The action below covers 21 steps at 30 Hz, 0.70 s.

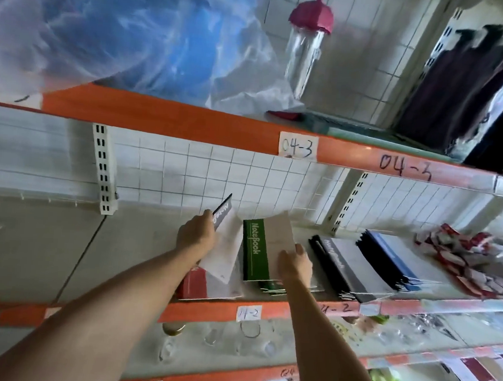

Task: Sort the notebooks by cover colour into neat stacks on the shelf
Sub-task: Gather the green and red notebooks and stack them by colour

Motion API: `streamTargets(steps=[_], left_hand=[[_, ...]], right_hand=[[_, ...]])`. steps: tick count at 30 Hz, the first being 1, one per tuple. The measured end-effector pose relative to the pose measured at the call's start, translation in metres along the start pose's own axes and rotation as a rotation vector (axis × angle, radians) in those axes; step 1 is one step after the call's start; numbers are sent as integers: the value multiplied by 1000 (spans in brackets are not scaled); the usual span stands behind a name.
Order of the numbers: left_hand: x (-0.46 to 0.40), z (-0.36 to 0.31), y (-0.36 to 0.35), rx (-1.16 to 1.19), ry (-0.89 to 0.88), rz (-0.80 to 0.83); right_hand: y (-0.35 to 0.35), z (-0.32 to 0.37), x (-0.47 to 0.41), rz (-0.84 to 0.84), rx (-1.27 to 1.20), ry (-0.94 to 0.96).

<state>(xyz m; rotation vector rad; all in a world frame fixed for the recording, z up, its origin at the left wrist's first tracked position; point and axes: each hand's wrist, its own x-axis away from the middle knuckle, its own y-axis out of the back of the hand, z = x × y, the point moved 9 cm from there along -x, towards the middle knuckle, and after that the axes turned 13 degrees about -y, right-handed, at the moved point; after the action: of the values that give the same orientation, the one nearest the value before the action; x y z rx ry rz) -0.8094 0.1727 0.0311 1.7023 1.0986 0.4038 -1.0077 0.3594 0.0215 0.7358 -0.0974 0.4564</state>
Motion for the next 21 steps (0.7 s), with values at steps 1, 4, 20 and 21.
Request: streamTargets(steps=[1, 4, 20, 21], left_hand=[[-2, -4, -3, -1, 17, -14], [-2, -12, -12, 0, 83, -42], [-4, -43, -13, -14, 230, -95], [-3, -46, -12, 1, 235, -91]], right_hand=[[5, -2, -12, -8, 31, -5], [15, -10, -45, -39, 160, 5], [-11, 12, -88, 52, 497, 269], [-20, 18, -81, 128, 427, 289]])
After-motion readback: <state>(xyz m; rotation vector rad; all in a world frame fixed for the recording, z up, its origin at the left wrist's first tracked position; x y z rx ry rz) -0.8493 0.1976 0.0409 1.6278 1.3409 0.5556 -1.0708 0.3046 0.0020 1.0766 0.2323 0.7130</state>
